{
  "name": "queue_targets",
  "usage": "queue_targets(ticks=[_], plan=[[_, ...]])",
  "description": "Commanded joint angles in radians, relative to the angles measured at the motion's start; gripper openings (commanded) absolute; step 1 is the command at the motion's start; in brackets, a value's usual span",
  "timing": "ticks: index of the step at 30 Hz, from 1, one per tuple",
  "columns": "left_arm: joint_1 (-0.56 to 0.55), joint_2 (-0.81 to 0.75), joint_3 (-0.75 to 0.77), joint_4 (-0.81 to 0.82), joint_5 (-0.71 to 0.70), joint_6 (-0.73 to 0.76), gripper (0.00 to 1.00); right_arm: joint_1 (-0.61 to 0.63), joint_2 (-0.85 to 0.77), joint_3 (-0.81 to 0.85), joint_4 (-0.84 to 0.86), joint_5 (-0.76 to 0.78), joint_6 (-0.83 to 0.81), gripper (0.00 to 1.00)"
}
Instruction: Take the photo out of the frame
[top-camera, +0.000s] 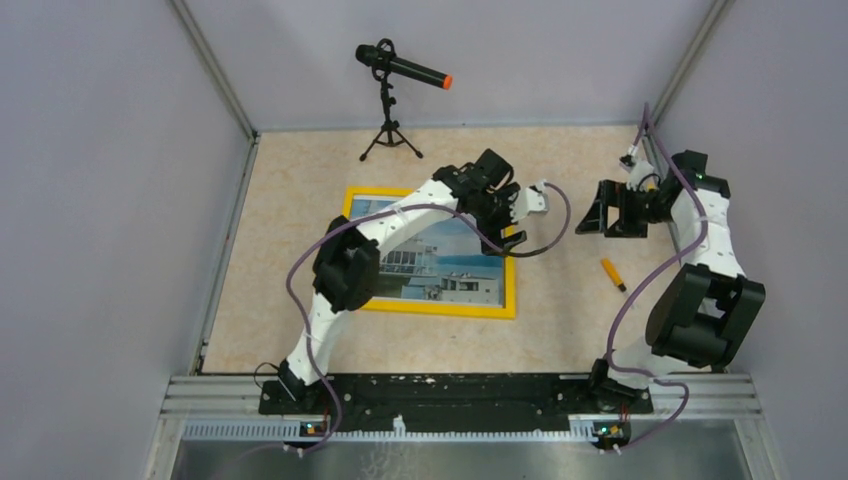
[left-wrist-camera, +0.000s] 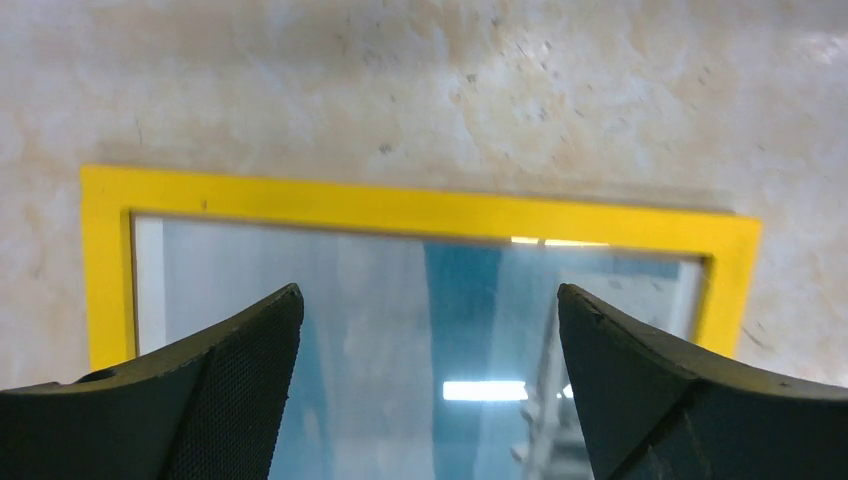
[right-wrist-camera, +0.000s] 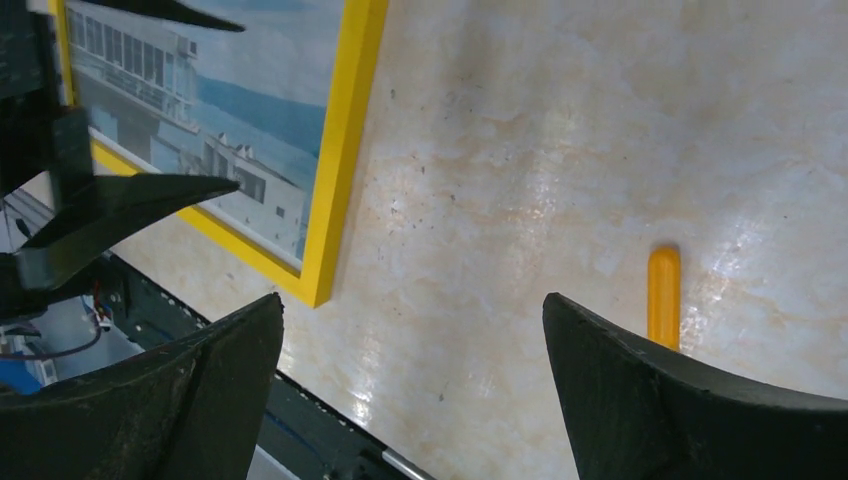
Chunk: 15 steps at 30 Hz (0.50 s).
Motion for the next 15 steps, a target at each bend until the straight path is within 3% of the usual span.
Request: queue_targets(ticks=[1,6,10,15], plan=[[-0.003,-0.293,-0.19,-0.085,-0.049,0.013,0.99,0.03,-0.02,-0.04,0.066,-0.059,0.088,0.99],[-0.006,-0.496,-0.488,-0.071,-0.154,-0.099,0.99,0.083,-0.023,-0.115,0.121,-0.086,0.152,0.99],[-0.012,-0.56,-0.607,-0.123,-0.16,-0.107,0.99,0.13,-0.02,-0.137,0.124,-0.066,0.159,0.99],[-0.077,-0.594,-0.729,-0.063,-0.237,-0.106,0.99,0.133,0.016,-0.161,0.141,-0.072,0.178,0.97]])
